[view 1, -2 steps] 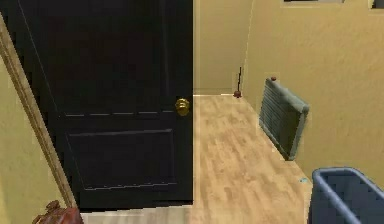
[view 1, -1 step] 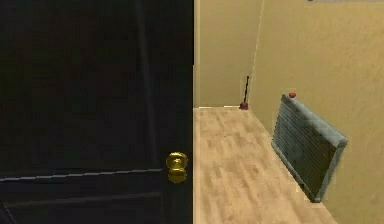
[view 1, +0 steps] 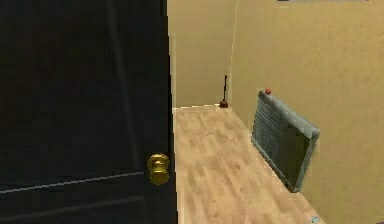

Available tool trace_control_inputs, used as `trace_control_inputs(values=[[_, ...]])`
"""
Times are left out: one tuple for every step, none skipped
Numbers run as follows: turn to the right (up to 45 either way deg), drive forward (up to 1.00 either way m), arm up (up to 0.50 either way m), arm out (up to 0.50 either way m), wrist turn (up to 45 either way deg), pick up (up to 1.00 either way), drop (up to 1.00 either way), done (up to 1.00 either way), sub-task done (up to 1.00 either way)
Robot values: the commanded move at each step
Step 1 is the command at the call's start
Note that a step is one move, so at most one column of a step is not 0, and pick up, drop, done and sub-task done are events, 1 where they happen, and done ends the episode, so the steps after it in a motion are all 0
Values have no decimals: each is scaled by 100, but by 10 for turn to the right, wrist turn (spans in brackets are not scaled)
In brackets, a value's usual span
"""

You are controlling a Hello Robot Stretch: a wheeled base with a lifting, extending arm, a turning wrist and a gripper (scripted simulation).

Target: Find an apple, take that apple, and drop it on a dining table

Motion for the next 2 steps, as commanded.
trace_control_inputs(values=[[0, 40, 0, 0, 0, 0, 0, 0, 0], [0, 90, 0, 0, 0, 0, 0, 0, 0]])
